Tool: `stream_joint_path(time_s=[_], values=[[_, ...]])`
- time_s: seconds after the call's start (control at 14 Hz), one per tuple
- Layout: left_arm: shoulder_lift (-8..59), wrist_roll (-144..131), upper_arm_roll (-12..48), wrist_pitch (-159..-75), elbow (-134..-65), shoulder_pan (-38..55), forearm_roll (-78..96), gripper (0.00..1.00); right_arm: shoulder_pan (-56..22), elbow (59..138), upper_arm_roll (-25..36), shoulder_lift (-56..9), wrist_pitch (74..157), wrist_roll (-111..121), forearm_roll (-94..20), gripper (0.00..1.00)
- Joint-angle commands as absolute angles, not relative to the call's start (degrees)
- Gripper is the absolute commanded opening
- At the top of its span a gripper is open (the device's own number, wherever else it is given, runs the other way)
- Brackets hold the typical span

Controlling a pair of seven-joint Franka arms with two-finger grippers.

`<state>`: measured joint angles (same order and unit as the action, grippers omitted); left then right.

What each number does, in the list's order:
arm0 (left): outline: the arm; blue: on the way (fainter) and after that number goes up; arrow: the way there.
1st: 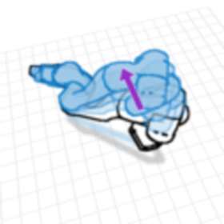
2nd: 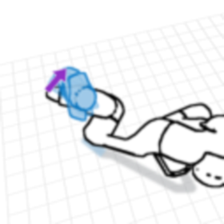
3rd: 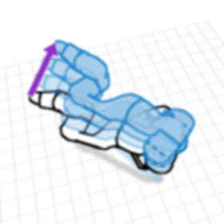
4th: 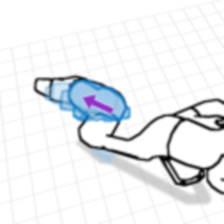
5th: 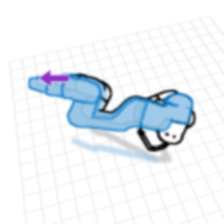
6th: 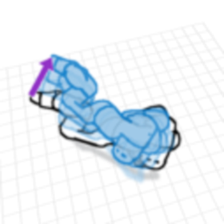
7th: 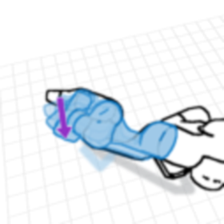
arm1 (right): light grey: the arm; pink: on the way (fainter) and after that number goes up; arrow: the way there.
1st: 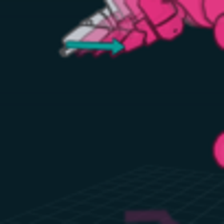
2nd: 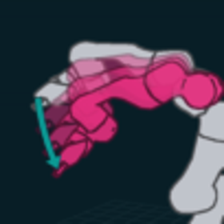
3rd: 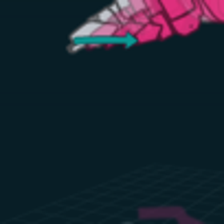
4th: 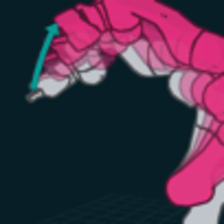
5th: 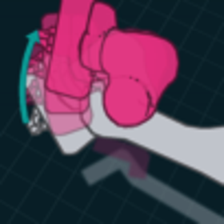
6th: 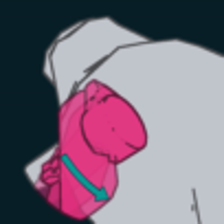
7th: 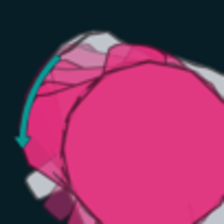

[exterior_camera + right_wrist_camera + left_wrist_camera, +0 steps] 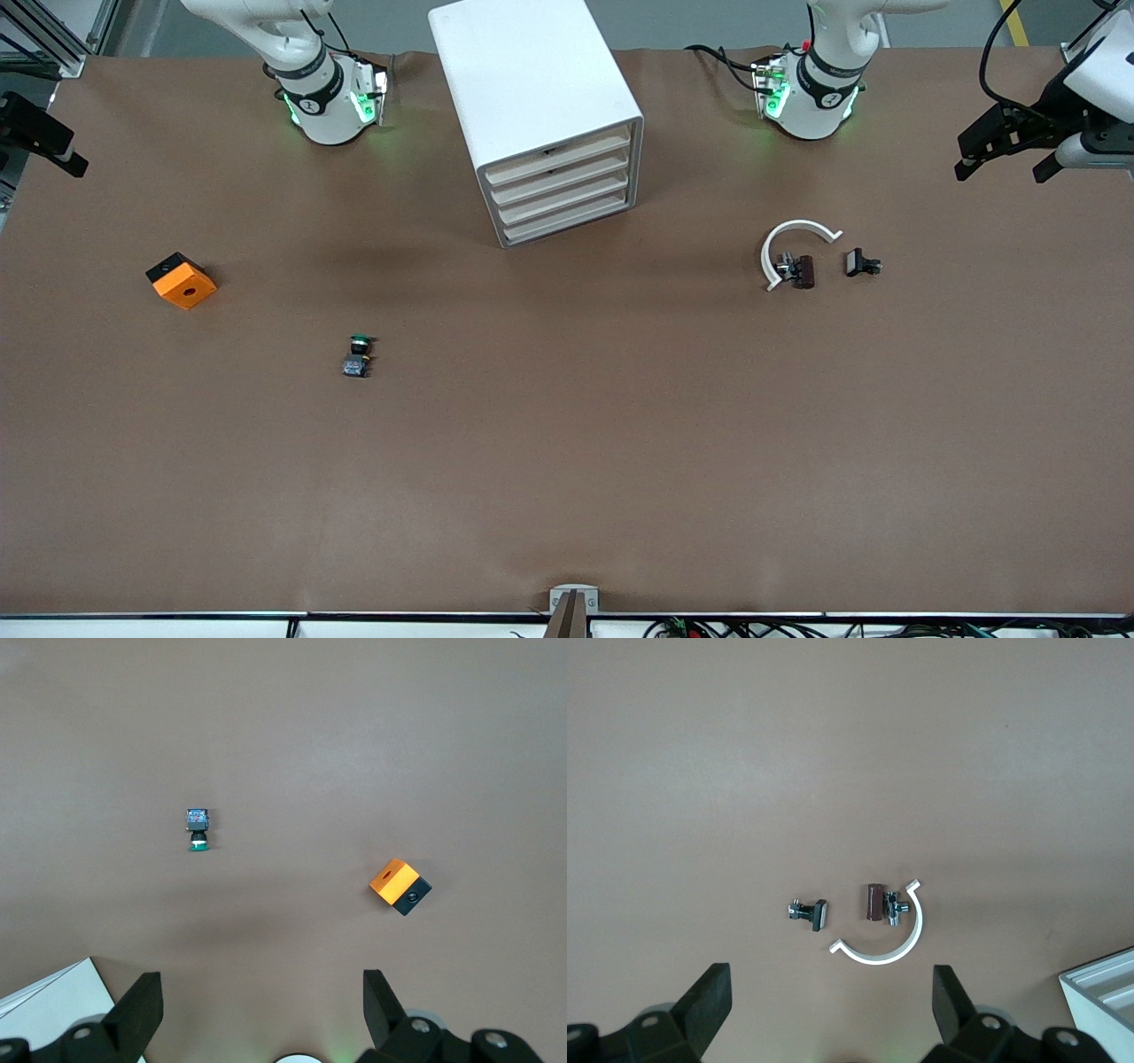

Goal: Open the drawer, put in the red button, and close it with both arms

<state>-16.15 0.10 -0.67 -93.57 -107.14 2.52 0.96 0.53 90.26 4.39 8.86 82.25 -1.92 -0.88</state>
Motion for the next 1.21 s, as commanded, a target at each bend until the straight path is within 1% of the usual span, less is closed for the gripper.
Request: stream_joint_path(time_s=[0.0,0.14,0.43,1.14], values=[[-13.9,-0.2,-0.5,-92.8,-102.7,2.8,0.1,1.0,1.6,89.6,3.9,9.4,81.7,-1.9,-1.5,1.0],[-12.6,-0.2,-0.4,-90.3,-100.6,2.9,0.1,1.0,1.6,89.6,4.0,9.4,81.7,-1.9,-1.4,1.0],[-12.6,-0.3,-0.2,-88.5,-99.8,3.3,0.1,1.0,1.6,89.6,4.0,9.3,81.7,-2.0,-0.8,1.0],[-12.2,-2.7,0.7,-86.7,-99.5,3.3,0.1,1.0,1.6,89.6,3.9,9.3,82.1,-2.4,0.4,1.0]])
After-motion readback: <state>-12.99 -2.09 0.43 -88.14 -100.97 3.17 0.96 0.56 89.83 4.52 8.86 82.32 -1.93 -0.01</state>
